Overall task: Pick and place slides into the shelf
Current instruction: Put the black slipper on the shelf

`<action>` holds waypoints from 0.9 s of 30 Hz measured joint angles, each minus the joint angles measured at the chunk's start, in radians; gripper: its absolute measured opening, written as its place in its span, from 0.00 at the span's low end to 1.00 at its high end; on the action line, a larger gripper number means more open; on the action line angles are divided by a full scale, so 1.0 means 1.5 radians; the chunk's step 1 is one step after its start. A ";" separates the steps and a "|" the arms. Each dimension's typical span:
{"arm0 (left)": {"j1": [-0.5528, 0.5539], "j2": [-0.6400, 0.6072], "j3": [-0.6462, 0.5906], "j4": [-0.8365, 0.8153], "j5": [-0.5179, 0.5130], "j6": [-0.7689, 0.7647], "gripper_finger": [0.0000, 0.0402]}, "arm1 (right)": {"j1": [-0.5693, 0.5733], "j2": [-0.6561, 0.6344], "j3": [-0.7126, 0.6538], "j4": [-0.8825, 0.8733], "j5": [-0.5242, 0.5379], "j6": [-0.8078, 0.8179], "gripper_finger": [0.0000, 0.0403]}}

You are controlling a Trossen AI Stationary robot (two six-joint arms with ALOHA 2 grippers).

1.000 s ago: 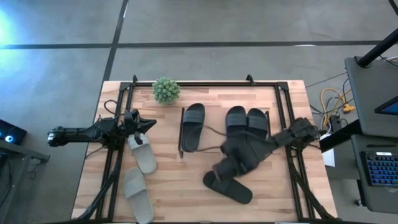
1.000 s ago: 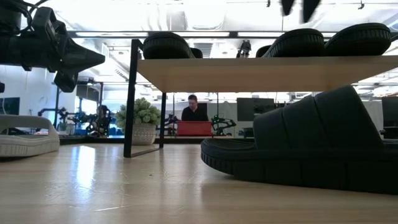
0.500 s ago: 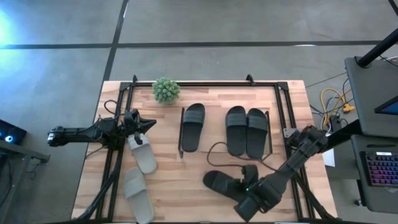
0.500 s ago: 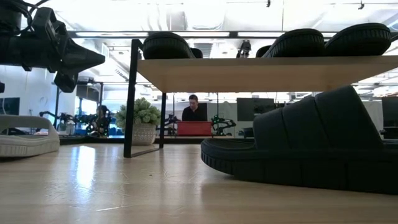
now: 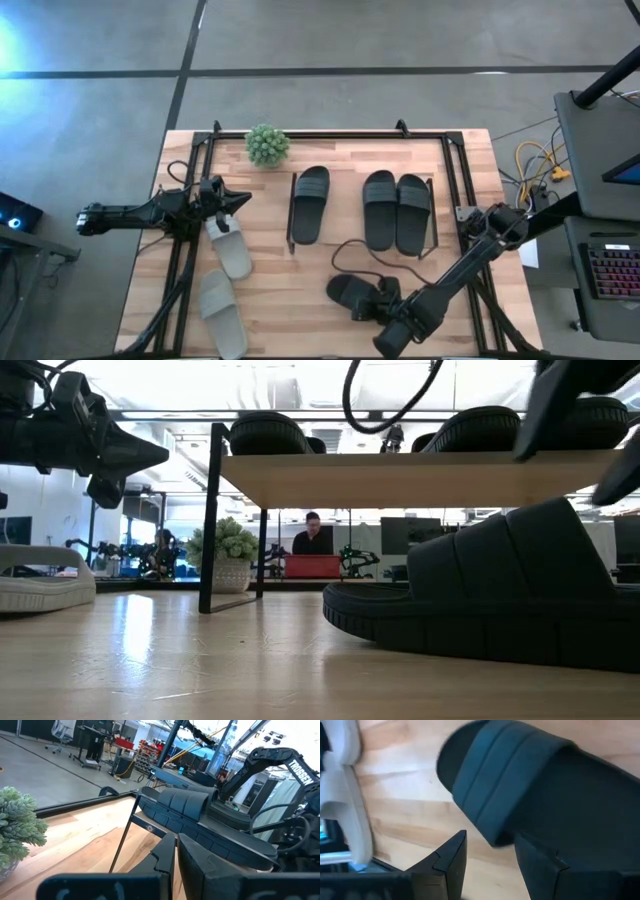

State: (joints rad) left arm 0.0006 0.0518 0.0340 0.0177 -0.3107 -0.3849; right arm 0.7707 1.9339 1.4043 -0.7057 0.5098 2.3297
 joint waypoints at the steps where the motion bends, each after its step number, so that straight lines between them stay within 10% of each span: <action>1: 0.000 0.000 0.000 0.000 0.000 0.000 0.02 | -0.003 0.000 -0.009 0.014 0.011 -0.002 0.39; 27: 0.000 0.000 0.000 0.000 0.000 0.000 0.02 | -0.005 0.000 -0.027 0.071 0.091 -0.066 0.03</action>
State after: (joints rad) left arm 0.0006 0.0513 0.0338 0.0177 -0.3107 -0.3847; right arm 0.7632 1.9343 1.3637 -0.5988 0.6459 2.2306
